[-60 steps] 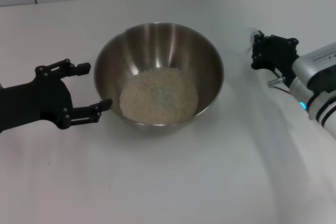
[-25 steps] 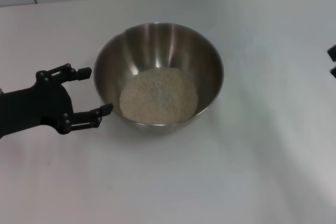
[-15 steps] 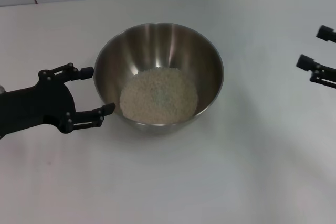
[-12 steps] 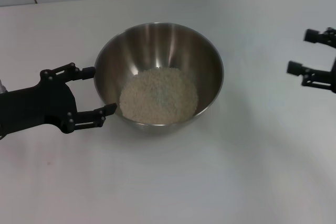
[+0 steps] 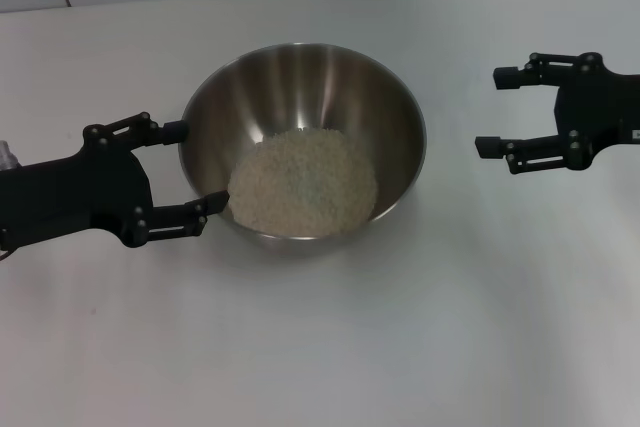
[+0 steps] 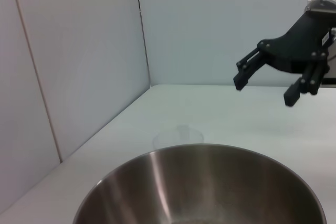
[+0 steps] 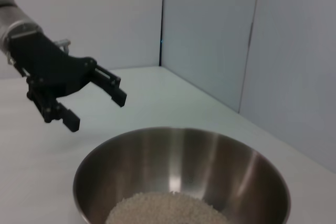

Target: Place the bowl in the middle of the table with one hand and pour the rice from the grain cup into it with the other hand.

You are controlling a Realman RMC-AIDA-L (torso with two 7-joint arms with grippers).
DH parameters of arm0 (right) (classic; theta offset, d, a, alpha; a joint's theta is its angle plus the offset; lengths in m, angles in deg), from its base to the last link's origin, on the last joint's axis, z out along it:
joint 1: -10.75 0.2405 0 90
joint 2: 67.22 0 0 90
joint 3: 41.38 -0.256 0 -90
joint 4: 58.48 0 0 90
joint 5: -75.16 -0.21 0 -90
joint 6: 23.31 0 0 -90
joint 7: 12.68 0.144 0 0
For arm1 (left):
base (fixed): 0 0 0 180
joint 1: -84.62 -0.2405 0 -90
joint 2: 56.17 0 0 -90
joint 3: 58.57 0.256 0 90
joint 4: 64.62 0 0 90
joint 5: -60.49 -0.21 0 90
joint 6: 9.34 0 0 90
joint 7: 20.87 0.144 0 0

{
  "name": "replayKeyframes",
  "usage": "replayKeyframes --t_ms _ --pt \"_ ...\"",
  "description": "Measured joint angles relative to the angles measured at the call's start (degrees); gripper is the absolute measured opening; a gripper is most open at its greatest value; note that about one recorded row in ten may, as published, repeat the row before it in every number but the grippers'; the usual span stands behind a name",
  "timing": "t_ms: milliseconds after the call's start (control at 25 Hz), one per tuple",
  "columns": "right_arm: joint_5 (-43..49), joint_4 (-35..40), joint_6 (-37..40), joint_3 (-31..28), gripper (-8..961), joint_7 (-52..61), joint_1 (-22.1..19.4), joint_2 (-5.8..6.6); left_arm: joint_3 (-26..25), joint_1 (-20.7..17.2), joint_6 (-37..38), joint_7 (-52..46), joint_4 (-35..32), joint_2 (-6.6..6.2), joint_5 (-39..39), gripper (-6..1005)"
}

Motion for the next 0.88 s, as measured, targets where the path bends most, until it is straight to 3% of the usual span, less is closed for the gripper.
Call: replayKeyframes --t_ms 280,880 --pt "-1.6 0.6 -1.6 3.9 843 1.2 -0.5 -0.08 0.0 0.2 0.0 0.0 0.0 0.0 0.0 859" --pt "-3.7 0.9 -1.7 4.3 844 1.3 -1.4 -0.09 0.0 0.1 0.0 -0.1 0.0 -0.04 -0.2 859"
